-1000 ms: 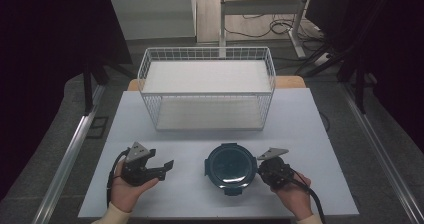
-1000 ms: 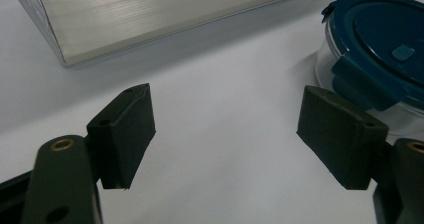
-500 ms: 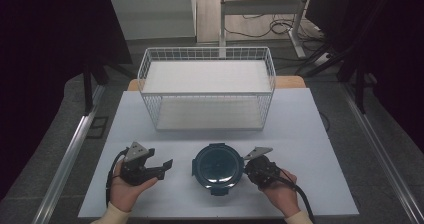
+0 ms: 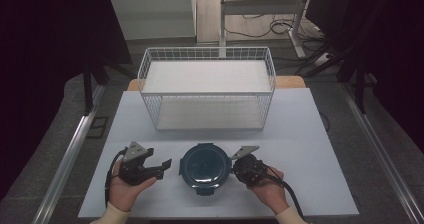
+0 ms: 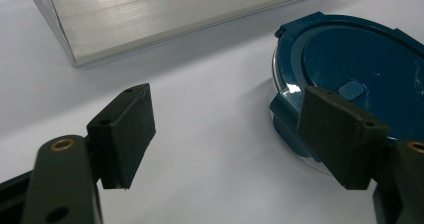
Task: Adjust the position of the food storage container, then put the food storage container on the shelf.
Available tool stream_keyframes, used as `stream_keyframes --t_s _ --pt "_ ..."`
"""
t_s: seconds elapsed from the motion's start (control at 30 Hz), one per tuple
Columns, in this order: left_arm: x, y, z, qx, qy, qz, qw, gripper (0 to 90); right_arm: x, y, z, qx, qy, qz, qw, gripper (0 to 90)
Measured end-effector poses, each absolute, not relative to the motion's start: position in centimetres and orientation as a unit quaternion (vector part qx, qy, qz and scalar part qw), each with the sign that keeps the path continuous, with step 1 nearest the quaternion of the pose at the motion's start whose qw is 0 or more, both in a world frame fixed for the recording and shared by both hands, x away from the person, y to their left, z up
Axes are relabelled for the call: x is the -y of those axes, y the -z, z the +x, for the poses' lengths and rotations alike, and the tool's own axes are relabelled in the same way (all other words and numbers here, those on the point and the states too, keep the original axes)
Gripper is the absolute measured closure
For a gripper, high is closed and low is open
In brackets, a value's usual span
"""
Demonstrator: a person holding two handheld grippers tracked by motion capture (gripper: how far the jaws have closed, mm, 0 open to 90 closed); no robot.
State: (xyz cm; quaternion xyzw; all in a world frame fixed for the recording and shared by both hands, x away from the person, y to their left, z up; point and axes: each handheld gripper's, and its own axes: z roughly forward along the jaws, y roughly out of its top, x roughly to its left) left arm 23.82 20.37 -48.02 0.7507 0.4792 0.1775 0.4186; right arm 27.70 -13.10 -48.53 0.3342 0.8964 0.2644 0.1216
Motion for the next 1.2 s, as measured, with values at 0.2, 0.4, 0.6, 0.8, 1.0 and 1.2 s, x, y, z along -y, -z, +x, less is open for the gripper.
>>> stream_keyframes --t_s 0.2,0.4,0.6,0.8,1.0,1.2 --pt "-20.5 47.8 23.8 -0.479 -0.180 0.749 0.422 23.0 15.3 47.9 27.6 -0.880 -0.305 0.346 0.110 90.0" --pt "-20.6 47.7 23.7 -0.479 -0.182 0.747 0.423 23.0 19.0 46.6 27.1 -0.847 -0.354 0.376 0.126 89.8" --pt "-20.5 48.0 23.9 -0.480 -0.180 0.749 0.420 23.0 21.6 46.6 27.1 -0.829 -0.401 0.376 0.104 74.0" --pt "-20.5 47.8 23.8 -0.477 -0.176 0.750 0.422 22.7 21.4 46.6 27.4 -0.797 -0.439 0.401 0.108 29.6" --pt "-20.7 47.6 23.7 -0.487 -0.169 0.743 0.426 22.6 20.9 46.8 27.2 -0.803 -0.432 0.396 0.110 23.0" --pt "-20.7 47.4 23.8 -0.495 -0.160 0.741 0.426 21.7 20.8 46.7 27.2 -0.799 -0.436 0.400 0.104 22.3"
